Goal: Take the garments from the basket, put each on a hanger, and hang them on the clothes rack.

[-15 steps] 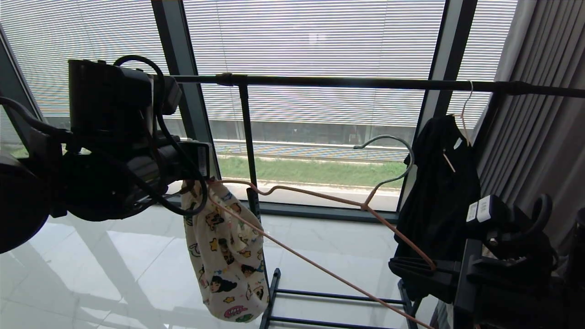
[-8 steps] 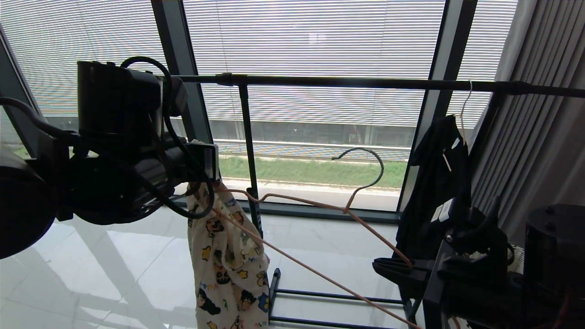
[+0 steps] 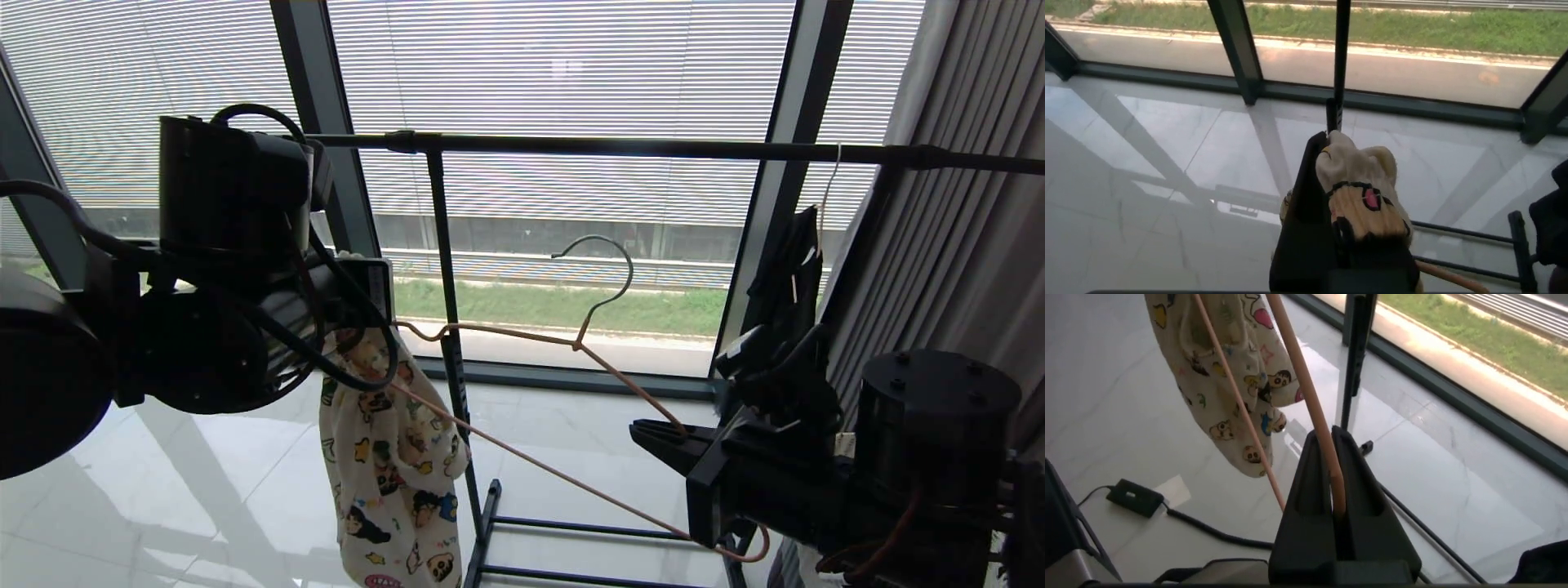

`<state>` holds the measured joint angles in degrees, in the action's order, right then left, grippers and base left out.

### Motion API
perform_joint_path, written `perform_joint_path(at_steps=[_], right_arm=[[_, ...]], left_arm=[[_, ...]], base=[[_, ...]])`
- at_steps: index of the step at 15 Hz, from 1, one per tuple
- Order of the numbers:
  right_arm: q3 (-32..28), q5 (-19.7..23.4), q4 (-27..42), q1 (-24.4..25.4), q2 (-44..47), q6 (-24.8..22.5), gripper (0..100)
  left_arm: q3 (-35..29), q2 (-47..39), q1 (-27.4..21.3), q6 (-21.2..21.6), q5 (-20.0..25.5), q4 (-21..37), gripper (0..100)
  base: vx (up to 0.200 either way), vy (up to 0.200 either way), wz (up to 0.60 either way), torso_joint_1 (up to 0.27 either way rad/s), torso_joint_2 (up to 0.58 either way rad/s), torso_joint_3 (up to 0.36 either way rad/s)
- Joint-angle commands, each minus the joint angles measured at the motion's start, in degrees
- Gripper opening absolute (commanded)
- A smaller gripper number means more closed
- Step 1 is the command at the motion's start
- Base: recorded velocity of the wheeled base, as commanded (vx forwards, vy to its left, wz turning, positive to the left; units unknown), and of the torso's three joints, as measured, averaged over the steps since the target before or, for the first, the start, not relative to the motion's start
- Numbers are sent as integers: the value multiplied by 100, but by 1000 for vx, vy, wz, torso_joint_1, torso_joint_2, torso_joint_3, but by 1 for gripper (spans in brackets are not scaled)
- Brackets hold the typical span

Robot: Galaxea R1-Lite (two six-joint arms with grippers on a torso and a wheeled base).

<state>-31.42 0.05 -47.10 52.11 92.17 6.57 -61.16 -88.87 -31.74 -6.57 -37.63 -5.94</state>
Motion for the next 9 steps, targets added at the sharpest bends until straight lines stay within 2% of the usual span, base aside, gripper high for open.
perform_joint_path(at_steps=[1,5,6,7,9], right_arm=[[-242,-102,0,123,310,20,0],[-559,-269,0,581,503,213,0],[-559,-269,0,581,503,213,0],[-515,-277,0,800,512,319,0],[-515,-304,8,809,574,319,0]], left_arm=[[-28,-113,-42,-64,-218,-4,0],[-335,-500,-7,-486,-1062,-13,0],[-441,-544,37,-503,-1150,-13,0],[-458,-535,28,-494,-1141,-13,0],[-485,-491,-7,-494,-1150,-13,0]], base=[[0,0,0,0,0,0],[0,0,0,0,0,0],[0,0,0,0,0,0],[0,0,0,0,0,0],[0,0,0,0,0,0]])
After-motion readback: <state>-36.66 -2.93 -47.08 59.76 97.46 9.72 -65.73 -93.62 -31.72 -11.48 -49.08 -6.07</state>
